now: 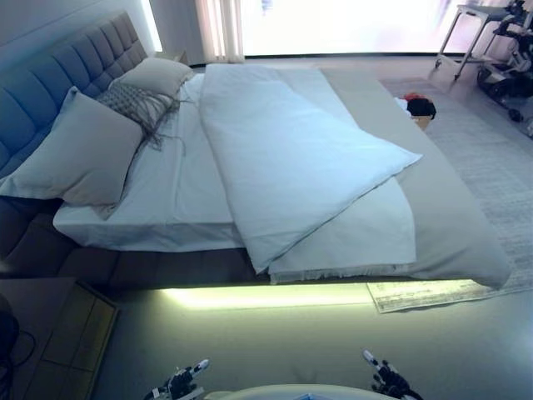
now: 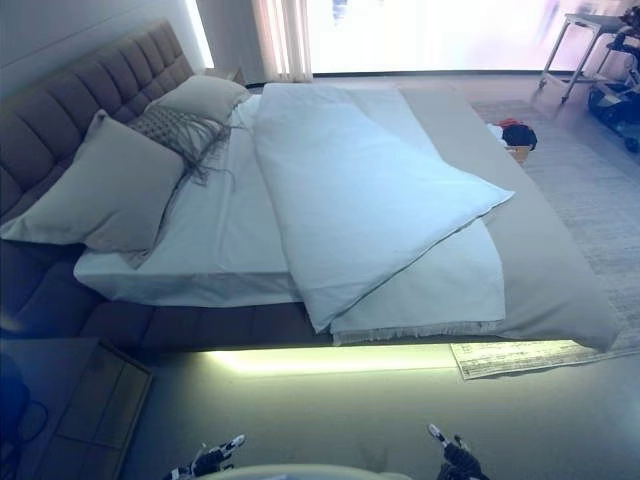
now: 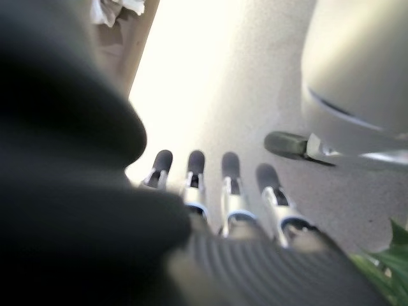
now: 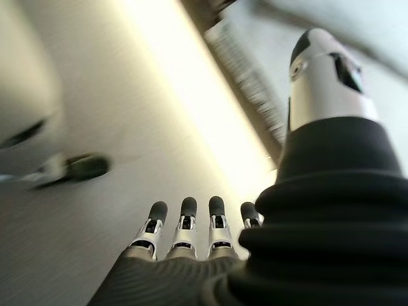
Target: Make the bed neatly
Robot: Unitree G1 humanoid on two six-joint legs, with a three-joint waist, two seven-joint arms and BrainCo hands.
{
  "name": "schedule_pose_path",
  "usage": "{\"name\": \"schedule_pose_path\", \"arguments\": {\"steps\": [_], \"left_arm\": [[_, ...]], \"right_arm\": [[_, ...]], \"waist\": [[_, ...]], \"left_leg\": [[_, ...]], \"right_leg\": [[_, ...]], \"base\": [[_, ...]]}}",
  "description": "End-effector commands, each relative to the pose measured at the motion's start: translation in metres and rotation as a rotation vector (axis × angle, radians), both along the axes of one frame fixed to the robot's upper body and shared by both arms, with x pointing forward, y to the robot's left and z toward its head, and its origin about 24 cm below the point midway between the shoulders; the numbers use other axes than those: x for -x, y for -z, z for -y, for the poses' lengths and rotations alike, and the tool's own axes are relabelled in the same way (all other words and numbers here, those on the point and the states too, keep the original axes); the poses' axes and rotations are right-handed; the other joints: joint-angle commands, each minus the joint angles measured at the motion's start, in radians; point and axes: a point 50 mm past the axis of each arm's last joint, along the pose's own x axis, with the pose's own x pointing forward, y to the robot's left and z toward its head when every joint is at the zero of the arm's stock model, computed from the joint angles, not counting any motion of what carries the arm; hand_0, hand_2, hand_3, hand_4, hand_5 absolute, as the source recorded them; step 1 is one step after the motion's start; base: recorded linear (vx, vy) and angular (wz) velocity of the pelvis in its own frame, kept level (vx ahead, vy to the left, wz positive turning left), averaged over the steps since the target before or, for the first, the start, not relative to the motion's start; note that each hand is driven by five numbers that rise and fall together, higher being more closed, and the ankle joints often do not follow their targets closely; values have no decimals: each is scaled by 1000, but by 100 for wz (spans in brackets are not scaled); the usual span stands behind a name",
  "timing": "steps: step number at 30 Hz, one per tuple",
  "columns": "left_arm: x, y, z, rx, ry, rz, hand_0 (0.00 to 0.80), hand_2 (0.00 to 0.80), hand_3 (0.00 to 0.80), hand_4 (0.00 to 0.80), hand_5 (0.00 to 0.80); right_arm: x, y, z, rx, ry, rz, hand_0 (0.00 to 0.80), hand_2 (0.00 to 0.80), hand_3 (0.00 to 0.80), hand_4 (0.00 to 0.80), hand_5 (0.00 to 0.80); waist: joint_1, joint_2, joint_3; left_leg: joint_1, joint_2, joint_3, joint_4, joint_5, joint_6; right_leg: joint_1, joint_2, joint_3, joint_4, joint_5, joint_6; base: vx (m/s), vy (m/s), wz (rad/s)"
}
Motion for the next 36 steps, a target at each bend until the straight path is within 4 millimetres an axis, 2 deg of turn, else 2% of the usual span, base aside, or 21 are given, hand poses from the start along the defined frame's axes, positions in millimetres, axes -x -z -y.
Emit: {"name": "schedule_pose_path", "arguments": {"steps": [1, 5, 19, 29, 34, 36], "left_arm": [[-11, 1, 6, 13, -58, -31, 0, 0, 0, 0, 0], [-10, 2, 9, 61, -107, -46, 0, 0, 0, 0, 0], [-6, 3, 13, 32, -36, -63, 0, 0, 0, 0, 0], [-4, 3, 7, -20, -106, -77, 0, 0, 0, 0, 0], [-8, 1, -2, -35, -174, -56, 0, 0, 0, 0, 0], [-12, -1, -6, -45, -187, -41, 0, 0, 0, 0, 0]], "right_arm": [[-17, 1, -7, -18, -38, -28, 0, 0, 0, 0, 0], [-17, 2, -13, -45, -92, -61, 0, 0, 0, 0, 0], [-16, 5, -24, -95, -157, -72, 0, 0, 0, 0, 0], [-15, 4, -19, -65, -143, -68, 0, 0, 0, 0, 0], [-20, 2, -12, -29, -99, -60, 0, 0, 0, 0, 0], [-28, 0, -9, -27, -99, -36, 0, 0, 0, 0, 0]], "waist": [[-19, -33, -2], [-16, -31, -2], [-13, -32, -7], [-13, -37, 2], [-15, -38, 18], [-13, -38, 33]], "left_leg": [[-15, -87, 1, 0, -59, 68], [-16, -87, -1, 0, -59, 68], [-20, -85, -4, 0, -54, 66], [-32, -82, -3, 0, -48, 64], [-35, -77, -7, 0, -44, 67], [-40, -76, -13, 9, -41, 70]], "right_leg": [[-10, -1, 39, 6, -5, 49], [-9, -1, 39, 5, -6, 48], [-8, 0, 37, 0, -5, 46], [-21, 4, 38, 3, -2, 48], [-31, 13, 47, 29, -15, 40], [-44, 16, 51, 53, -25, 33]], "base": [[0, 0, 0], [0, 0, 0], [0, 0, 0], [-5, -14, 0], [-4, -59, 0], [-13, -82, 1]]}}
